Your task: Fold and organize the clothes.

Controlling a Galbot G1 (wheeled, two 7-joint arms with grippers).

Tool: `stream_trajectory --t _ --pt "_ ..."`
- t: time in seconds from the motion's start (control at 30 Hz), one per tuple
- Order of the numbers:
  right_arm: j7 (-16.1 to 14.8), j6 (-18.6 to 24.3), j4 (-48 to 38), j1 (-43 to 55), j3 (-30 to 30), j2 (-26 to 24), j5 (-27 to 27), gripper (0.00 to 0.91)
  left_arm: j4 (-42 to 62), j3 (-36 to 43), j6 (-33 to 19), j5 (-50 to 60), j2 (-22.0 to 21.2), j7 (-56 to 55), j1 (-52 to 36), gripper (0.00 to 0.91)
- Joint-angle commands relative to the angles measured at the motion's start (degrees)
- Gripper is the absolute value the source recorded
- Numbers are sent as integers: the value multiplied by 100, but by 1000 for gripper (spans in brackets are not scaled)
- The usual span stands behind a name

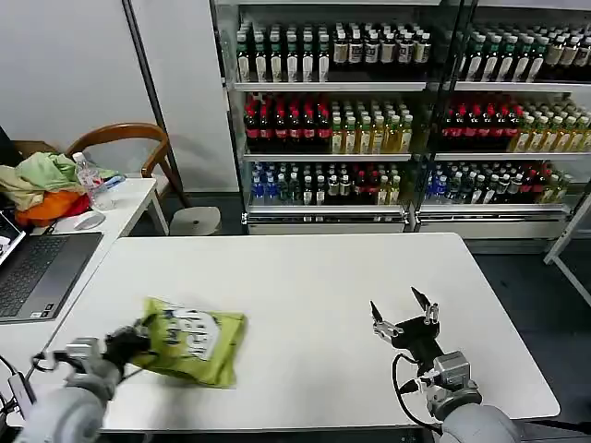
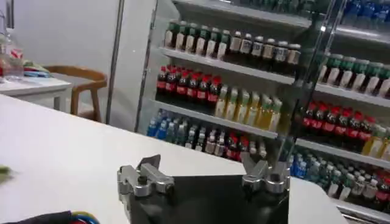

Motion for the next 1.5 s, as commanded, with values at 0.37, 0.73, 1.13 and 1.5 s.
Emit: stream_trajectory --t 0.37,0.73,1.13,1.5 --pt "-11 -5 -22 87 -127 79 -77 907 -1223 660 254 733 -538 112 280 40" --pt "-10 -42 59 -65 37 62 -141 907 -1390 3319 -28 2657 -1859 -31 -402 50" --pt "-19 -43 26 20 19 81 -146 907 -942 3258 -258 2628 -2081 -220 -715 40" --pt "-28 -48 78 1 100 27 -136 907 -1000 1934 42 3200 -1108 82 -951 40"
